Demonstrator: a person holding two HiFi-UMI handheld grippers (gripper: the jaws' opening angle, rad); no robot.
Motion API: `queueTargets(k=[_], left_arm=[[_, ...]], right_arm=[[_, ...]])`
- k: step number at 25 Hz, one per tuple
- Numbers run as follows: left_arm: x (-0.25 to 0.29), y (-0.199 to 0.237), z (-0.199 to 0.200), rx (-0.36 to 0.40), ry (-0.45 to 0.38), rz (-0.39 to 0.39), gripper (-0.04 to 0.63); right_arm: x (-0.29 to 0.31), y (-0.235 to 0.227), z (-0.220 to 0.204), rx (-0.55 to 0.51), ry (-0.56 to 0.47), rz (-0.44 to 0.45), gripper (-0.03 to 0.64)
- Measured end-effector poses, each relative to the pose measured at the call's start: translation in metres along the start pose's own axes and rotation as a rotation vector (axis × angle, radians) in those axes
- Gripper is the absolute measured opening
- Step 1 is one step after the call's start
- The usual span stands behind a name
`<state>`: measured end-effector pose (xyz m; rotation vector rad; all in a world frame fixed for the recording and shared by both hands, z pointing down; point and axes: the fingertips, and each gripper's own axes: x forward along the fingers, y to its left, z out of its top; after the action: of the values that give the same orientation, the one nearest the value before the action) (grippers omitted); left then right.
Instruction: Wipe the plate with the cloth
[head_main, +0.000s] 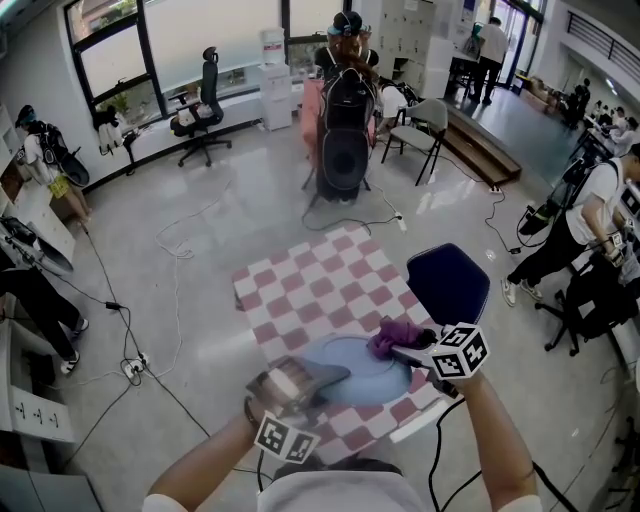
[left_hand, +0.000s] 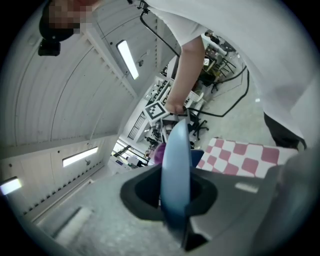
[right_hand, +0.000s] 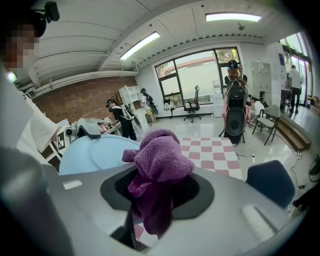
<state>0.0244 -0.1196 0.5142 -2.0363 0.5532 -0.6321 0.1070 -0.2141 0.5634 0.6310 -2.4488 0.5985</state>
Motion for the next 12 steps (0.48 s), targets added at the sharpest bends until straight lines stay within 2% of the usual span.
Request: queueTargets(k=[6, 12], left_arm=[[0.000, 0.005, 0.006, 0.030, -0.025, 0.008, 0.038], [0.008, 0.006, 0.008, 0.070, -0.044, -0.008, 0.038]], right_arm=[[-0.003, -0.024, -0.009, 0.000, 0.042, -0.031, 0.153], [0.005, -0.011, 0.005, -0.047, 0.048, 0.056, 0.150]])
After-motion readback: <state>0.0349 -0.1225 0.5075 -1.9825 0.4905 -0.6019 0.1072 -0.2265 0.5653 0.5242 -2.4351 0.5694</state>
